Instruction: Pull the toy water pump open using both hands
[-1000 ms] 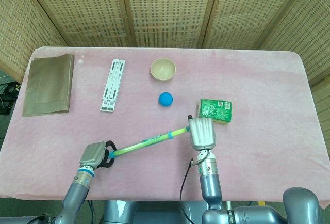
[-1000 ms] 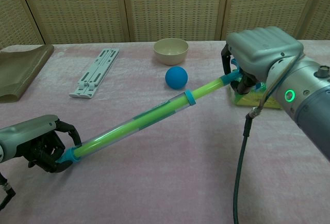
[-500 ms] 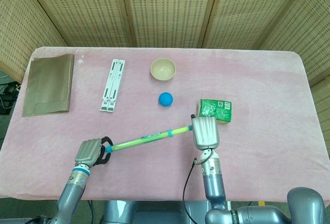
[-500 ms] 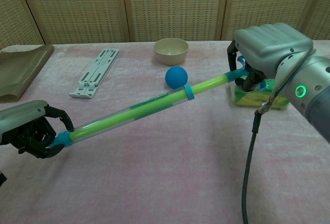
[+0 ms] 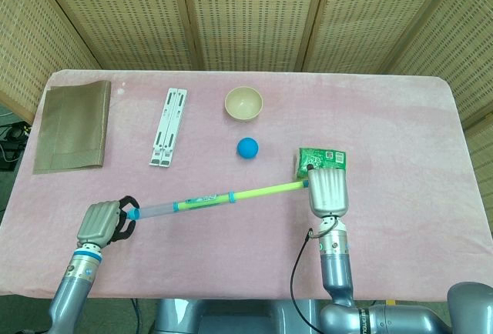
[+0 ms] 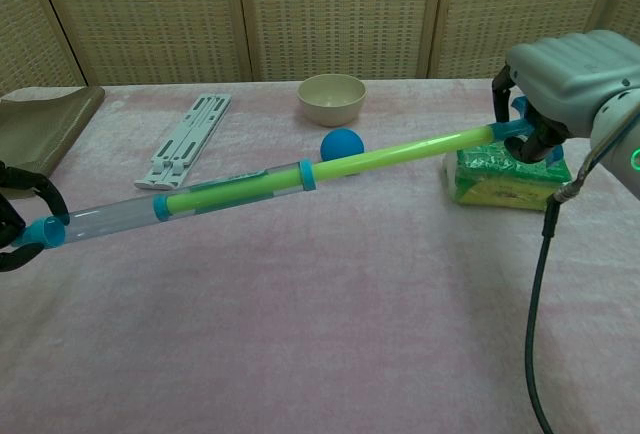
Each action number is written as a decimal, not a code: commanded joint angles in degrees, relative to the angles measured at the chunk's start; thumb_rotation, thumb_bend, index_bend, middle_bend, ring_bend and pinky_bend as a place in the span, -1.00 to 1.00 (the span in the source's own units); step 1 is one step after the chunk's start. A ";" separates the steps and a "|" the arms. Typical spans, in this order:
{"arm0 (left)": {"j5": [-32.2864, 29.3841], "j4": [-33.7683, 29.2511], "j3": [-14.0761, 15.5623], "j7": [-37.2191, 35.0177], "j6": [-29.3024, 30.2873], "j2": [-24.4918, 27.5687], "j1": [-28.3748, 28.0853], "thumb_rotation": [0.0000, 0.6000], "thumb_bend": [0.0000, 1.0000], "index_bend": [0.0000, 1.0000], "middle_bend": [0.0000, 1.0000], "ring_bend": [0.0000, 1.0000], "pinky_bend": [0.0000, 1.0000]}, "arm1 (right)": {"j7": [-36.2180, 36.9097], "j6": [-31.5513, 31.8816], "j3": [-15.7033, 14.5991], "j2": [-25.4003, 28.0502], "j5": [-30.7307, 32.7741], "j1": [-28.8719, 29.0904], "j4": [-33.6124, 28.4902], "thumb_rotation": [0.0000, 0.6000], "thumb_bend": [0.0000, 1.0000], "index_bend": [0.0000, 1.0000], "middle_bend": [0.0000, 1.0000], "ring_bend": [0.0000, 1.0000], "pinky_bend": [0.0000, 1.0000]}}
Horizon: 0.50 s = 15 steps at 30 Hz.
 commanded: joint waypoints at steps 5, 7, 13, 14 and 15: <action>2.99 1.40 0.72 -2.26 1.03 2.25 1.65 1.00 0.15 -0.03 0.63 0.53 0.40 | 1.81 0.27 0.29 2.58 0.06 -1.04 -0.43 1.00 0.36 0.69 1.00 1.00 0.48; 3.15 2.18 0.80 -2.58 0.81 2.53 1.89 1.00 0.15 -0.03 0.63 0.53 0.40 | 2.22 0.33 0.34 3.44 0.09 -1.32 -0.63 1.00 0.36 0.69 1.00 1.00 0.48; 4.52 3.14 1.42 -3.40 1.03 2.83 2.91 1.00 0.15 -0.03 0.63 0.53 0.40 | 3.45 0.52 1.34 6.00 0.94 -2.07 -0.81 1.00 0.36 0.69 1.00 1.00 0.48; 4.81 3.28 1.59 -3.34 1.09 2.74 3.06 1.00 0.15 -0.03 0.63 0.53 0.40 | 3.63 0.46 1.44 6.37 1.05 -2.14 -0.86 1.00 0.36 0.69 1.00 1.00 0.48; 5.05 3.41 1.72 -3.28 1.14 2.63 3.19 1.00 0.15 -0.03 0.63 0.53 0.40 | 3.75 0.41 1.54 6.70 1.16 -2.18 -0.90 1.00 0.36 0.69 1.00 1.00 0.48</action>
